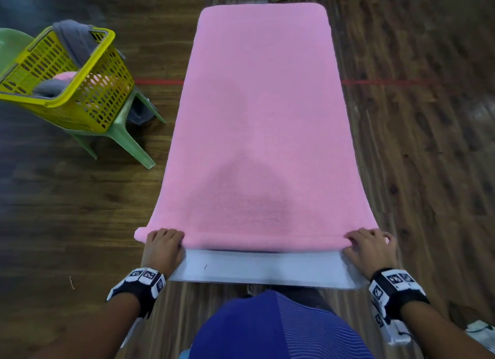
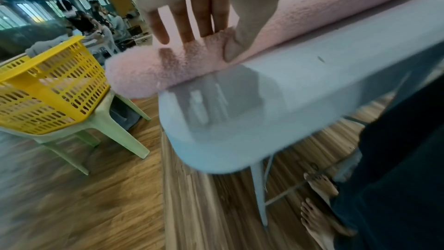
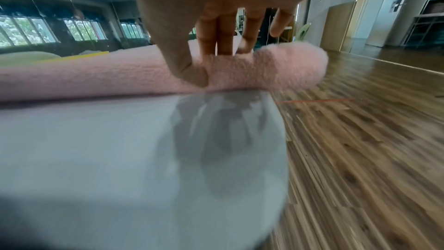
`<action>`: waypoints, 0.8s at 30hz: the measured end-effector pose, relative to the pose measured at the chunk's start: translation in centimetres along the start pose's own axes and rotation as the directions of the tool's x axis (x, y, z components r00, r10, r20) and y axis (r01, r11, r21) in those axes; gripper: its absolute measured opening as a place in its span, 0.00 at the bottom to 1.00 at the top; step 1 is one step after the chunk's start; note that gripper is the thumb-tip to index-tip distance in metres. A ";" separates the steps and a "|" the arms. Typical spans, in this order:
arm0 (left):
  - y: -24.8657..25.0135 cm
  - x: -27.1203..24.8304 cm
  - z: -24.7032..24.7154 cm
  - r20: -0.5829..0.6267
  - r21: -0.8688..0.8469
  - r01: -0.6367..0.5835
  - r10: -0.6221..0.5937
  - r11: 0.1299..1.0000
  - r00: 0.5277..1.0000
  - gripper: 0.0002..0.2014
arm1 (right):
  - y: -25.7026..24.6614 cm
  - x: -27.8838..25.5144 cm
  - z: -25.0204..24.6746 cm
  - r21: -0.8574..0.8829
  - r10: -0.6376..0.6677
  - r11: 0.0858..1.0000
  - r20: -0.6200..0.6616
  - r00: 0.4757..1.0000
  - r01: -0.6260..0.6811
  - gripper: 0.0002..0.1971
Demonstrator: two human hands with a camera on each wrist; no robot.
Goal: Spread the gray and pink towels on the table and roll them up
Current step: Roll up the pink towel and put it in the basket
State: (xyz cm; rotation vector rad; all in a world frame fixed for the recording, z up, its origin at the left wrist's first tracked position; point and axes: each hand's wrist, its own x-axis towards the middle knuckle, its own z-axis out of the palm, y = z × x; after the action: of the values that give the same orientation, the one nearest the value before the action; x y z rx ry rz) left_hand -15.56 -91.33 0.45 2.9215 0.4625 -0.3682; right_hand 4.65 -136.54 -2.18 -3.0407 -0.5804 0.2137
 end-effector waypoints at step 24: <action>-0.2 3.4 0.1 0.004 0.004 -0.033 0.033 0.999 0.999 0.19 | -0.6 2.8 -0.1 0.238 -0.083 0.967 -0.060 0.995 0.095 0.15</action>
State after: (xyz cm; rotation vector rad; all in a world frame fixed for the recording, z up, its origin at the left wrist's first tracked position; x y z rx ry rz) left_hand -12.55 -90.22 -0.59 2.9281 0.4128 -0.3715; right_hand 7.07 -134.96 -2.44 -2.7710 -0.6355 0.1895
